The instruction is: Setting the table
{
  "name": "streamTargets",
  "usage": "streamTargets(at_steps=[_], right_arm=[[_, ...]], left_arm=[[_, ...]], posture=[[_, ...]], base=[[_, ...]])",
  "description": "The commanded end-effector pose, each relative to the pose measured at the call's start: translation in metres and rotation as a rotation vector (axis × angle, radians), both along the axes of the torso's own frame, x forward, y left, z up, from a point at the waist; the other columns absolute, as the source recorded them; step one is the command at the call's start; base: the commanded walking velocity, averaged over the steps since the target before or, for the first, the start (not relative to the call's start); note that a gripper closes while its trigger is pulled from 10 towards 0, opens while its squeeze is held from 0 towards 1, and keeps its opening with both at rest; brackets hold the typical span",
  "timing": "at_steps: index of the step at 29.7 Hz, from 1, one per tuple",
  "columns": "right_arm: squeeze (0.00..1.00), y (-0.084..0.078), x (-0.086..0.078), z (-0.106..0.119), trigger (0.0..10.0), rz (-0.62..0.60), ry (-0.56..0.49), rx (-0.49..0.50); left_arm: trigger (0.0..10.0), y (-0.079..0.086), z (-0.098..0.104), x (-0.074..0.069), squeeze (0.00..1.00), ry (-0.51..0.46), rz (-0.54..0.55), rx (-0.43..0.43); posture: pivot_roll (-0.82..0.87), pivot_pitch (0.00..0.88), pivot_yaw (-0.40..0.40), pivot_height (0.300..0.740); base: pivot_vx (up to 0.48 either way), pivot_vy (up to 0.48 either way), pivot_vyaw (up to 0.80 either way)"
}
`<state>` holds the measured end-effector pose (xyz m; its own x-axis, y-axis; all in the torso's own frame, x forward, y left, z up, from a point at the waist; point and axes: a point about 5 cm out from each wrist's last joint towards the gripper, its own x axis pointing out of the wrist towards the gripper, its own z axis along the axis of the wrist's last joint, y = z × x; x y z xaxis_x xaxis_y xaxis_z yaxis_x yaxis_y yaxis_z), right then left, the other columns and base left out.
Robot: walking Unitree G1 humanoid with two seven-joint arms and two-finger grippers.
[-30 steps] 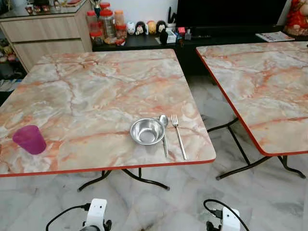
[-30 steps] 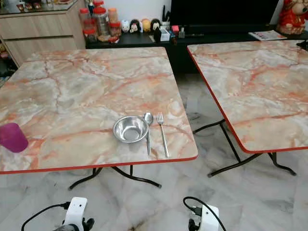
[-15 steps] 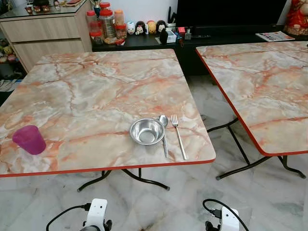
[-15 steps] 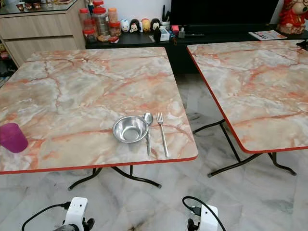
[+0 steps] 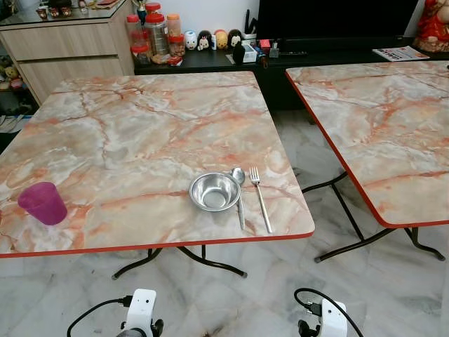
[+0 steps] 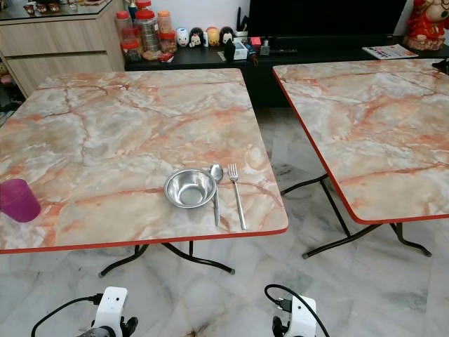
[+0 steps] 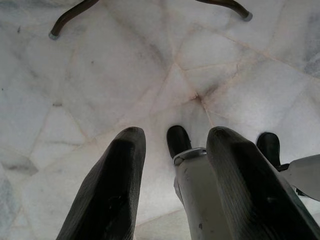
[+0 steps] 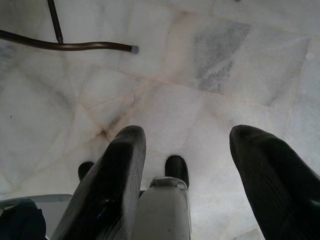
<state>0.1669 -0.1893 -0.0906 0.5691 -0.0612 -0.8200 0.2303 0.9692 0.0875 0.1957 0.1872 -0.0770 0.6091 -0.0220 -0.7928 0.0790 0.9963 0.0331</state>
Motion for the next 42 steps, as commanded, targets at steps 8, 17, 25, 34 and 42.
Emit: streamTargets(at_steps=[8, 17, 25, 34, 42], right_arm=[[0.0, 0.002, -0.001, -0.001, 10.0, 0.013, 0.005, -0.001], [0.0, 0.003, -0.003, -0.002, 10.0, 0.012, 0.011, -0.001], [0.0, 0.007, -0.004, -0.003, 10.0, 0.021, 0.014, 0.004], [0.0, 0.006, -0.005, -0.003, 10.0, 0.074, 0.02, -0.024], [0.0, 0.011, -0.006, -0.004, 10.0, 0.129, 0.025, -0.028]], left_arm=[[10.0, 0.006, 0.0, -0.001, 0.0, -0.004, -0.006, 0.027], [10.0, 0.022, 0.01, 0.008, 0.0, -0.11, 0.079, 0.108], [10.0, 0.046, 0.022, 0.011, 0.0, -0.245, 0.16, 0.152], [10.0, 0.064, 0.04, 0.005, 0.0, -0.445, 0.149, 0.189], [10.0, 0.057, 0.058, -0.005, 0.0, -0.617, 0.123, 0.176]], posture=[[-0.03, 0.0, 0.008, 0.74], [0.0, 0.0, 0.003, 0.74], [0.02, 0.0, -0.002, 0.74], [0.05, 0.0, -0.006, 0.74], [0.05, 0.0, -0.014, 0.74]], base=[[0.0, 0.0, 0.0], [0.0, 0.0, 0.0], [0.0, 0.0, 0.0], [0.0, 0.0, 0.0], [0.0, 0.0, 0.0]])
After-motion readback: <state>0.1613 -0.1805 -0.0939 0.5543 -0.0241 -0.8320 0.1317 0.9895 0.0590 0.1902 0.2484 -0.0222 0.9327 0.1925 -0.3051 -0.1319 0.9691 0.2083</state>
